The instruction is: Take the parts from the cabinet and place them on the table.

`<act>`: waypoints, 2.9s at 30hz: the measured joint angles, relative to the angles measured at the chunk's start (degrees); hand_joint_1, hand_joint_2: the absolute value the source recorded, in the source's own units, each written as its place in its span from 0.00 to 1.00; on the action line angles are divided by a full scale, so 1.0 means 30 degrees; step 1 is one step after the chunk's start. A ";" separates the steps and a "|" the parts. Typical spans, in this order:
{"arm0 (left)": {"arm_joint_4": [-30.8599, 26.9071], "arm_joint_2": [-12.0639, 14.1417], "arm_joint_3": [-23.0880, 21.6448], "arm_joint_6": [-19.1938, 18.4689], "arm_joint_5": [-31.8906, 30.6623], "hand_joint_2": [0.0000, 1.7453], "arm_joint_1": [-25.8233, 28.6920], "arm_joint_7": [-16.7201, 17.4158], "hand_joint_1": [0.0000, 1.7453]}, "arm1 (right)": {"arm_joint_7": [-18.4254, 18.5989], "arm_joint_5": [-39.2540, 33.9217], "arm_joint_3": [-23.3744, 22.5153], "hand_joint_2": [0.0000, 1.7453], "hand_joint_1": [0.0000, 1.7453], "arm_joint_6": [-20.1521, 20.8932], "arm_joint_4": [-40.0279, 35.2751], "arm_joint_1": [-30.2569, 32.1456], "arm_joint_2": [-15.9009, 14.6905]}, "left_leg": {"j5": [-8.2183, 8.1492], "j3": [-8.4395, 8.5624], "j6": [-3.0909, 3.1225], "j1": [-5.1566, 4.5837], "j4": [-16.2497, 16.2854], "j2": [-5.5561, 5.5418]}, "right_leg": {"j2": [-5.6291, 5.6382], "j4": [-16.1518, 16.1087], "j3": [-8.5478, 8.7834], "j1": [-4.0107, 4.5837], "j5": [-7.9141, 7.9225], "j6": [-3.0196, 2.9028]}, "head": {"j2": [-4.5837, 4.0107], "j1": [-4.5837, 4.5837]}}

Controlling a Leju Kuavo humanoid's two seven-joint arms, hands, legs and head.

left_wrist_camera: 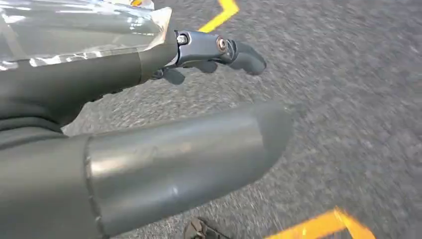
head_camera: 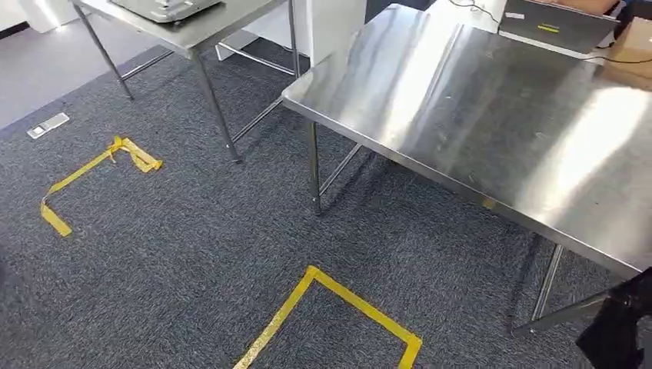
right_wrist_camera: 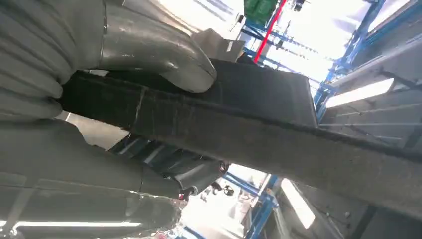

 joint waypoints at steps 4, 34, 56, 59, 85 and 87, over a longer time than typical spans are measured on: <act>0.0000 0.0095 0.0015 -0.0029 0.0014 0.00 0.0010 -0.0131 0.00 | 0.0022 0.0058 -0.0437 1.00 0.87 0.0385 0.0007 -0.0418 0.0000 | 0.1227 -0.0310 0.0081 0.0003 -0.0065 -0.0179 | 0.1050 0.0026 0.0096 0.0100 0.0000 0.0003 | 0.0000 -0.0007; 0.0102 0.0408 -0.0029 -0.0110 0.0029 0.00 -0.0206 -0.0218 0.00 | -0.0153 0.2957 -0.1238 1.00 0.87 0.0341 0.0801 -0.2916 0.0007 | 0.0644 -0.0958 0.0032 0.0113 0.0916 -0.0127 | -0.0222 0.0241 -0.0519 0.0073 0.0248 -0.0037 | 0.0000 0.0044; 0.0284 0.0539 0.0000 -0.0197 0.0211 0.00 -0.0287 0.0204 0.00 | -0.0255 0.3031 -0.1398 1.00 0.87 0.0858 0.1231 -0.3040 -0.0124 | 0.2860 0.1331 0.1247 -0.0332 -0.4494 -0.0199 | 0.0047 0.0541 -0.0496 -0.0011 0.0841 0.1165 | 0.0000 0.0058; 0.0321 0.0532 0.0000 -0.0197 0.0328 0.00 -0.0273 0.0211 0.00 | -0.0321 0.3059 -0.1406 1.00 0.87 0.0924 0.1318 -0.3064 -0.0189 | 0.2975 0.1468 0.1304 -0.0147 -0.4605 -0.0052 | -0.0068 0.3133 -0.1807 -0.0027 -0.0844 0.0722 | 0.0000 0.0124; 0.0721 0.0780 0.0007 -0.0284 0.0422 0.00 -0.0235 0.0197 0.00 | -0.0372 0.3104 -0.1442 1.00 0.87 0.1033 0.1938 -0.3155 -0.0364 | 0.3611 -0.0433 0.1479 -0.0704 -0.3912 -0.0192 | -0.0062 0.0692 0.1183 0.0341 -0.1219 0.0327 | 0.0000 -0.0051; 0.0736 0.0743 0.0015 -0.0299 0.0422 0.00 -0.0198 0.0211 0.00 | -0.0364 0.3104 -0.1449 1.00 0.87 0.1033 0.1938 -0.3154 -0.0394 | 0.4031 0.0517 0.1619 -0.0477 -0.4508 -0.0121 | -0.0082 0.0624 0.1338 0.0362 -0.1314 0.0531 | 0.0007 -0.0124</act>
